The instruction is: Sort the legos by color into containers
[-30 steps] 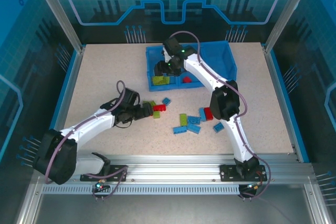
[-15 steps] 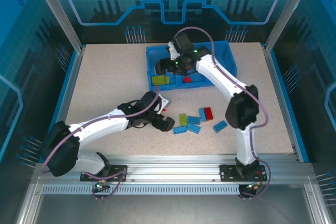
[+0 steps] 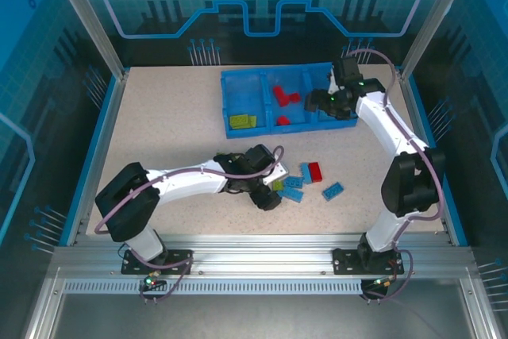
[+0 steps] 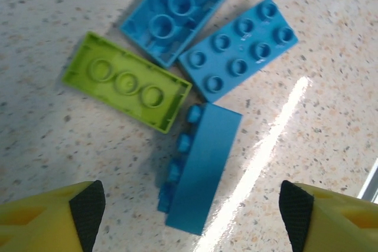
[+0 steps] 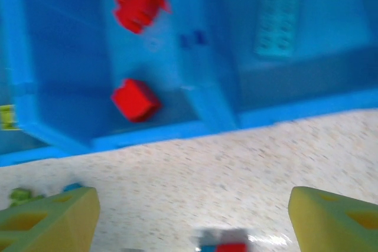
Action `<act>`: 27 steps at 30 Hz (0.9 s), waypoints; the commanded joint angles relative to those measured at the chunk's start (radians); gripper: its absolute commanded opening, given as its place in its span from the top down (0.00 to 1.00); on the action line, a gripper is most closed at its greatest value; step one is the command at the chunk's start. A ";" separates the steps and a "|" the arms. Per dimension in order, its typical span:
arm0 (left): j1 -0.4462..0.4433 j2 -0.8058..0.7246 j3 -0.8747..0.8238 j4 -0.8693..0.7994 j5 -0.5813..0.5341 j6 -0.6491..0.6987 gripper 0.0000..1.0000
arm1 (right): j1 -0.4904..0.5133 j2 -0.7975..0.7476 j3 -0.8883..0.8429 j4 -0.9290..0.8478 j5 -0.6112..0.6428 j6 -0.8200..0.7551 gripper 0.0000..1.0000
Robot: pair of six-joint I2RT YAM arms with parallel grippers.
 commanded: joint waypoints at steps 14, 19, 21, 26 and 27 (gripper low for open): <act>-0.014 0.143 0.074 -0.061 0.048 0.065 0.39 | -0.170 -0.118 -0.128 0.000 0.033 -0.054 0.15; -0.014 0.156 0.074 -0.057 0.050 0.054 0.55 | -0.197 -0.056 -0.122 0.064 0.084 -0.097 0.15; -0.014 0.153 0.070 -0.050 0.050 0.043 0.58 | -0.203 -0.008 -0.099 0.088 0.085 -0.133 0.16; -0.014 0.116 0.046 -0.026 0.050 0.005 0.66 | -0.212 0.147 0.010 0.073 0.102 -0.192 0.19; -0.014 0.104 0.039 -0.023 0.050 -0.002 0.68 | -0.215 0.165 0.023 0.079 0.108 -0.193 0.21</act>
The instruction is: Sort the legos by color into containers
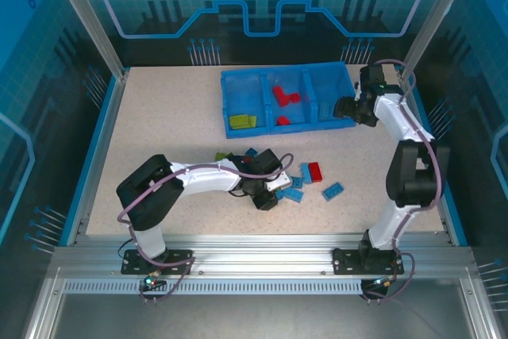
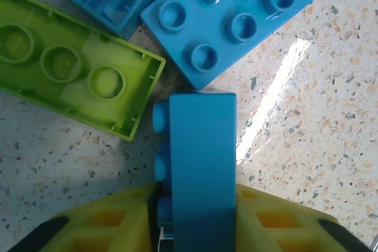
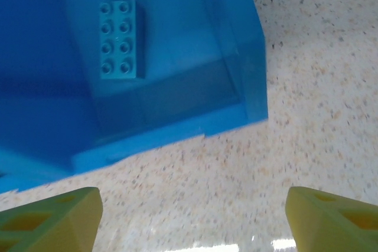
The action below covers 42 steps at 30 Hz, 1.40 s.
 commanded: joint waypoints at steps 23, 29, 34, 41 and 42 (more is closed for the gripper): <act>0.048 -0.282 0.004 0.081 -0.004 -0.175 0.72 | -0.018 0.041 -0.114 0.238 -0.023 -0.171 0.72; 0.099 -0.207 0.163 0.064 0.008 -0.194 0.72 | 0.035 -0.037 -0.211 0.247 -0.011 -0.146 0.78; 0.112 -0.087 0.315 0.068 0.011 -0.229 0.71 | 0.085 -0.104 -0.290 0.253 -0.002 -0.103 0.81; 0.115 0.149 0.591 0.008 -0.006 -0.277 0.69 | 0.154 -0.214 -0.408 0.259 0.014 -0.049 0.82; 0.115 0.185 0.631 -0.006 -0.013 -0.280 0.69 | 0.157 -0.229 -0.425 0.259 0.018 -0.041 0.82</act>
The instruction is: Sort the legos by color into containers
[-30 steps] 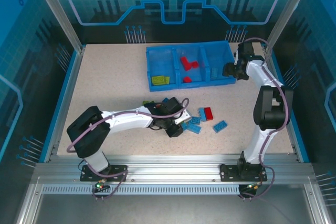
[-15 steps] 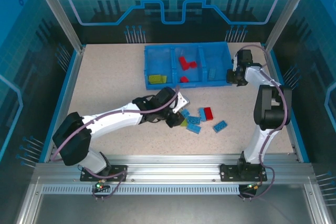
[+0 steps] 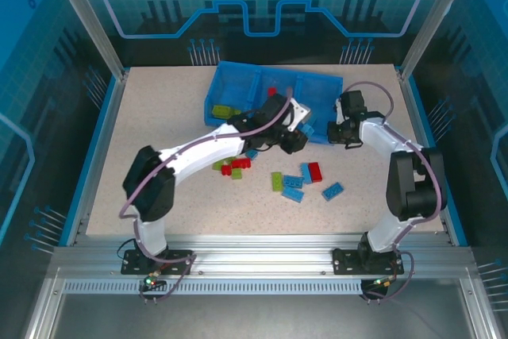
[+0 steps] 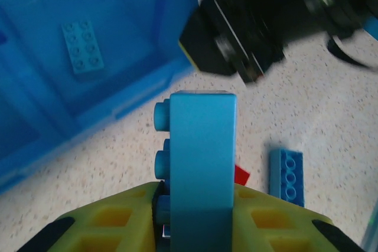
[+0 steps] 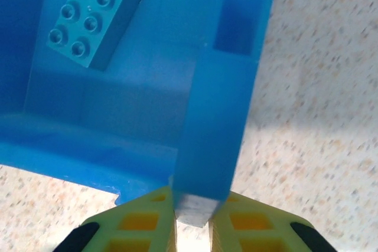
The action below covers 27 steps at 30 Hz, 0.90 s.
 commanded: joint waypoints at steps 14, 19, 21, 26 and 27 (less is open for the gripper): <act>0.042 0.353 0.420 -0.119 -0.078 -0.121 0.62 | 0.016 -0.188 -0.174 0.004 0.010 0.055 0.83; 0.042 0.403 0.491 -0.125 -0.083 -0.175 0.48 | -0.005 -0.201 -0.187 -0.006 0.008 0.042 0.84; 0.042 0.410 0.500 -0.118 -0.079 -0.195 0.46 | -0.016 -0.210 -0.191 -0.009 0.007 0.039 0.84; 0.042 0.336 0.426 -0.079 -0.072 -0.249 0.30 | -0.056 -0.217 -0.193 -0.028 0.001 0.025 0.83; 0.042 0.302 0.387 -0.059 -0.074 -0.259 0.24 | -0.063 -0.217 -0.191 -0.033 -0.003 0.022 0.83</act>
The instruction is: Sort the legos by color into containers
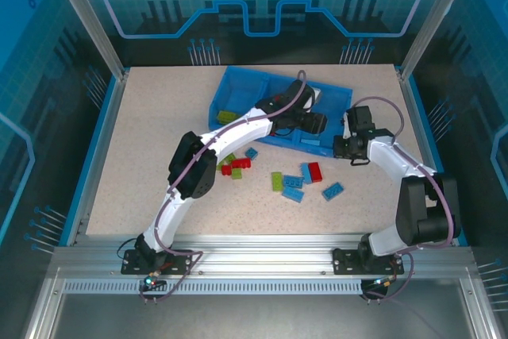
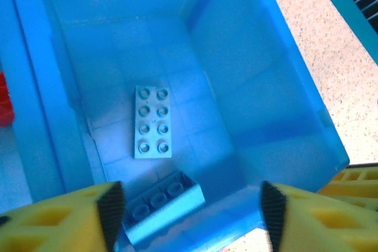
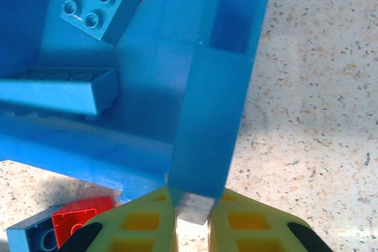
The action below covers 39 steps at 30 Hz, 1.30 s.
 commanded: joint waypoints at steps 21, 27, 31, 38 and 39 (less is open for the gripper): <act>0.113 -0.661 -0.790 0.065 -0.117 -0.116 0.01 | 0.151 -0.263 -0.105 -0.096 -0.045 0.114 0.31; 0.157 -0.754 -0.909 0.064 -0.122 -0.124 0.01 | 0.241 -0.233 -0.159 -0.081 -0.037 0.145 0.33; 0.168 -0.780 -0.956 0.063 -0.127 -0.136 0.01 | 0.301 -0.195 -0.164 -0.072 -0.016 0.160 0.34; 0.173 -0.799 -1.005 0.062 -0.136 -0.147 0.01 | 0.384 -0.153 -0.119 -0.077 0.023 0.185 0.35; 0.174 -0.800 -1.010 0.062 -0.136 -0.148 0.01 | 0.393 -0.135 -0.110 -0.082 0.029 0.185 0.36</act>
